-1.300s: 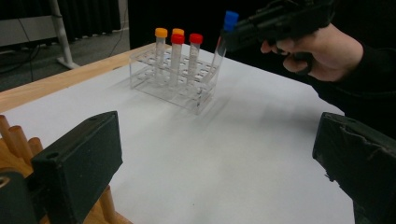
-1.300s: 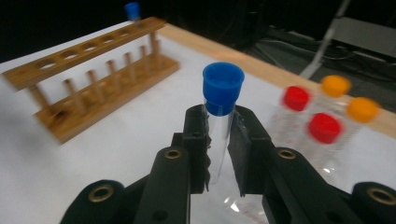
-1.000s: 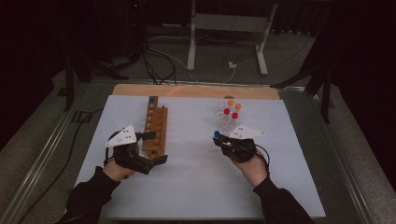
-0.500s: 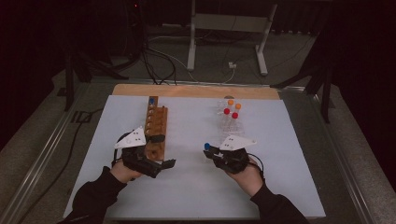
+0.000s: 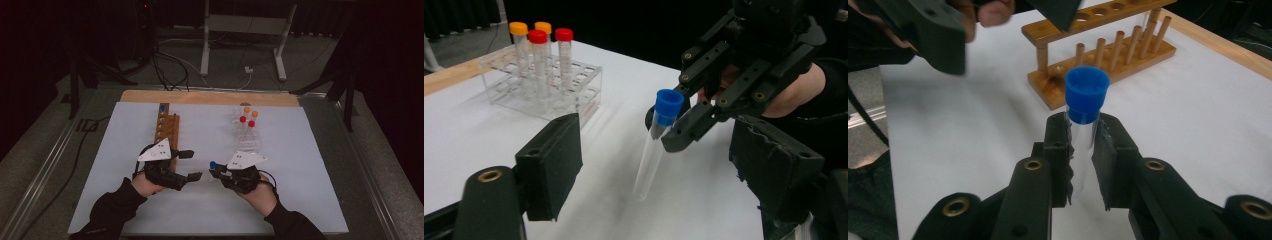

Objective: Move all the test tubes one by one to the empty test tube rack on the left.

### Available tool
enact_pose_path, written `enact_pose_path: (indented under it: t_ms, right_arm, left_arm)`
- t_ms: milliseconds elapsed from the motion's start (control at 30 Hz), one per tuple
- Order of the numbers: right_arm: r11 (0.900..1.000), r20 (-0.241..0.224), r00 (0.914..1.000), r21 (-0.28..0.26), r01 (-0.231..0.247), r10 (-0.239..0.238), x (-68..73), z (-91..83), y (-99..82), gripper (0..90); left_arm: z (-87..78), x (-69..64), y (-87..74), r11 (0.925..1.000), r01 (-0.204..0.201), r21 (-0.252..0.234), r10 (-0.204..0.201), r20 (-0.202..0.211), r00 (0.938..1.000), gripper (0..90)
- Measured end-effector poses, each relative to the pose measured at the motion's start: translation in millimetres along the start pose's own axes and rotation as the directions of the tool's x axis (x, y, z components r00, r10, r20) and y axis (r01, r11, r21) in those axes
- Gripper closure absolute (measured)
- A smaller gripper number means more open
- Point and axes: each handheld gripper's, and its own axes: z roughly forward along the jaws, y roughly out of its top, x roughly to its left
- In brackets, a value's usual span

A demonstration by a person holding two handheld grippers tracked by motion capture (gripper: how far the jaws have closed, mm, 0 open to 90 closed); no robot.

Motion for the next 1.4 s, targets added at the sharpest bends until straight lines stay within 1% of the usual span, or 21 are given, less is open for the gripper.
enact_pose_path:
  t_ms: [67, 167, 233, 367, 400, 467, 633, 667, 833, 900, 1067, 1100, 1133, 1200, 1233, 1267, 1333, 1400]
  right_arm:
    - [1.0, -0.003, 1.0, 0.004, 0.001, -0.001, 0.8, 0.5, -0.1, 77.0]
    - [1.0, -0.007, 1.0, 0.005, 0.001, 0.0, 1.7, 0.9, -0.2, 77.0]
    - [1.0, -0.009, 1.0, 0.003, 0.002, -0.002, 2.1, 1.0, -0.2, 76.9]
    - [1.0, -0.011, 0.9999, 0.006, 0.003, -0.003, 2.8, 1.4, -0.2, 77.0]
    - [1.0, -0.012, 0.9999, 0.006, 0.004, -0.004, 2.9, 1.4, -0.1, 77.0]
    - [1.0, -0.012, 0.9999, 0.006, 0.004, -0.004, 3.0, 1.6, -0.1, 76.9]
    - [1.0, -0.011, 0.9999, 0.007, 0.002, -0.002, 2.7, 1.7, -0.4, 77.0]
    - [1.0, -0.012, 0.9999, 0.006, 0.003, -0.003, 2.7, 1.6, -0.3, 76.9]
    - [1.0, -0.013, 0.9999, 0.006, 0.004, -0.004, 2.8, 0.7, -0.3, 77.0]
    - [1.0, -0.014, 0.9999, 0.003, 0.0, 0.0, 2.4, 0.4, -0.3, 76.9]
    - [0.9998, -0.011, 0.9998, -0.011, -0.016, 0.016, 0.6, -0.7, 0.8, 75.5]
    - [0.9998, -0.013, 0.9998, -0.011, -0.018, 0.017, 0.0, -0.8, 1.0, 70.9]
    - [0.9998, -0.005, 0.9998, -0.012, -0.017, 0.017, -0.2, -0.8, 0.8, 66.6]
    - [0.9996, 0.015, 0.9997, -0.022, -0.02, 0.021, 0.1, -1.4, -0.2, 58.9]
    - [0.9994, 0.034, 0.9993, -0.031, -0.017, 0.018, 0.2, -1.6, -0.5, 53.8]
    - [0.999, 0.046, 0.9987, -0.04, -0.02, 0.022, 0.1, -2.0, -0.5, 51.4]
    - [0.9979, 0.051, 0.9981, -0.057, -0.031, 0.034, -1.2, -3.0, 0.0, 42.8]
    - [0.9968, 0.054, 0.998, -0.075, -0.028, 0.032, -1.7, -4.4, 0.7, 37.8]
  left_arm:
    - [4.1, -1.3, 0.7, 1.0, -0.004, 0.001, 0.004, 0.005, 1.0, 26.5]
    - [9.5, -3.4, 2.8, 0.9999, -0.014, -0.007, 0.014, 0.015, 0.9998, 33.2]
    - [12.9, -4.2, 4.5, 0.9997, -0.022, -0.005, 0.022, 0.016, 0.9996, 37.0]
    - [20.1, -6.1, 7.1, 0.9993, -0.037, 0.0, 0.037, 0.028, 0.9989, 47.4]
    - [21.7, -6.7, 7.5, 0.9991, -0.042, -0.002, 0.042, 0.023, 0.9988, 49.1]
    - [24.7, -6.8, 8.1, 0.9992, -0.039, -0.008, 0.039, 0.04, 0.9984, 53.4]
    - [30.3, -7.9, 10.0, 0.9987, -0.05, -0.003, 0.05, 0.045, 0.9977, 64.0]
    - [30.9, -8.0, 10.2, 0.9983, -0.058, -0.001, 0.058, 0.043, 0.9974, 66.4]
    - [32.5, -6.5, 11.5, 0.9981, -0.061, 0.007, 0.06, 0.035, 0.9976, 75.0]
    - [32.0, -6.4, 12.2, 0.9974, -0.072, 0.007, 0.072, 0.028, 0.997, 76.0]
    - [31.1, -5.1, 16.5, 0.9971, -0.075, 0.005, 0.075, 0.017, 0.997, 77.1]
    - [30.4, -4.6, 17.9, 0.9968, -0.079, 0.004, 0.079, 0.005, 0.9968, 77.2]
    - [29.1, -3.1, 19.7, 0.9969, -0.079, 0.001, 0.079, 0.0, 0.9969, 77.2]
    - [25.4, 0.1, 23.9, 0.9972, -0.074, -0.007, 0.074, -0.024, 0.997, 77.3]
    - [23.3, 2.4, 26.1, 0.9973, -0.072, -0.01, 0.072, -0.031, 0.9969, 77.3]
    - [20.8, 4.4, 28.3, 0.9972, -0.074, -0.012, 0.074, -0.043, 0.9964, 77.3]
    - [16.1, 9.2, 32.9, 0.9973, -0.072, -0.017, 0.07, -0.06, 0.9957, 77.3]
    - [12.2, 14.0, 36.8, 0.9974, -0.072, -0.01, 0.071, -0.084, 0.9939, 77.3]
